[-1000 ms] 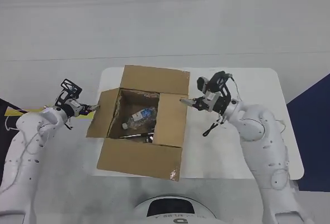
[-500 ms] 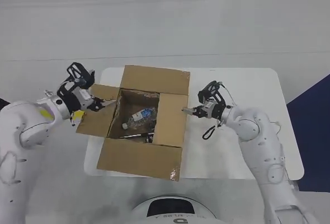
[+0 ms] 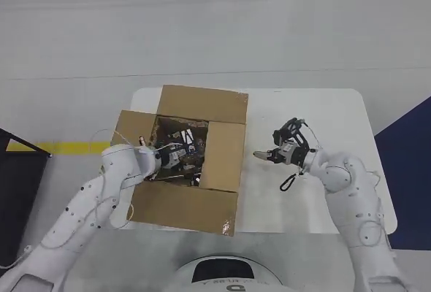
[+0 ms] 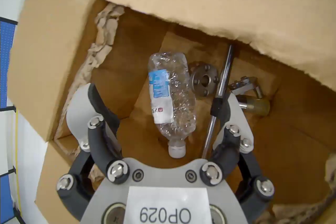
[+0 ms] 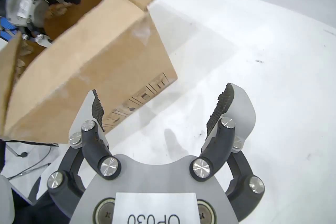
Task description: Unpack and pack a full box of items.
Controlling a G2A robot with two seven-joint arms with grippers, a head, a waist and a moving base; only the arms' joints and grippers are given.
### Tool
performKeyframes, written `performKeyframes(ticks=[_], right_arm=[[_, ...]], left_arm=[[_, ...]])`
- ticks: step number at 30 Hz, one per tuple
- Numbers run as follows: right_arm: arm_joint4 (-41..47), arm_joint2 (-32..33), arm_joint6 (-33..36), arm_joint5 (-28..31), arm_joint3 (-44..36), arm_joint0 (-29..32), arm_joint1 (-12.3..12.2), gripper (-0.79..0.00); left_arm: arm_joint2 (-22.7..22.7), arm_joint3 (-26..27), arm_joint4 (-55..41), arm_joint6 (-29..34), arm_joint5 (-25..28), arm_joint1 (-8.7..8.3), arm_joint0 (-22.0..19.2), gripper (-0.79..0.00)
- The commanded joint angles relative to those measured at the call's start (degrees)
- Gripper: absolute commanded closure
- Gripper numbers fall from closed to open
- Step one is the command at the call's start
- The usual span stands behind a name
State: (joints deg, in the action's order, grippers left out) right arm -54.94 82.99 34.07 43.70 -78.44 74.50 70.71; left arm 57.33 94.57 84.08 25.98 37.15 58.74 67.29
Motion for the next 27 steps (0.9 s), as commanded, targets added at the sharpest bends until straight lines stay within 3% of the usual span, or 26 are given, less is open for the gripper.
performKeyframes(ticks=[1,4,12,16,20,27], right_arm=[[-2.21,-1.77,0.77,-0.74,0.41,-0.88,0.04,-0.785],[-1.36,-3.28,0.59,1.94,1.63,-2.01,-0.03,-0.785],[1.04,-2.82,0.45,5.58,5.47,-3.98,-0.92,-0.785],[5.14,2.5,-3.24,8.79,8.1,-2.75,-2.15,-0.785],[8.93,12.51,-9.92,14.3,9.45,2.84,-4.2,-0.785],[12.76,20.57,-15.71,14.3,2.89,13.27,-7.23,-0.785]], left_arm=[[-1.64,-0.72,-0.91,-2.13,-1.41,0.61,-0.94,-0.785],[-2.62,-0.89,-4.14,-6.58,-3.65,1.41,-1.84,-0.785],[-4.14,5.6,-1.13,-17.5,-13.18,2.72,-2.24,-0.785],[-7.8,4.65,-0.96,-15.13,-14.08,3.98,-4.31,-0.785],[-12.98,1.71,-2.52,-12.25,-14.39,6.05,-8.0,-0.785],[-20.87,-5.74,-4.84,-10.86,-17.49,10.42,-14.27,-0.785]])
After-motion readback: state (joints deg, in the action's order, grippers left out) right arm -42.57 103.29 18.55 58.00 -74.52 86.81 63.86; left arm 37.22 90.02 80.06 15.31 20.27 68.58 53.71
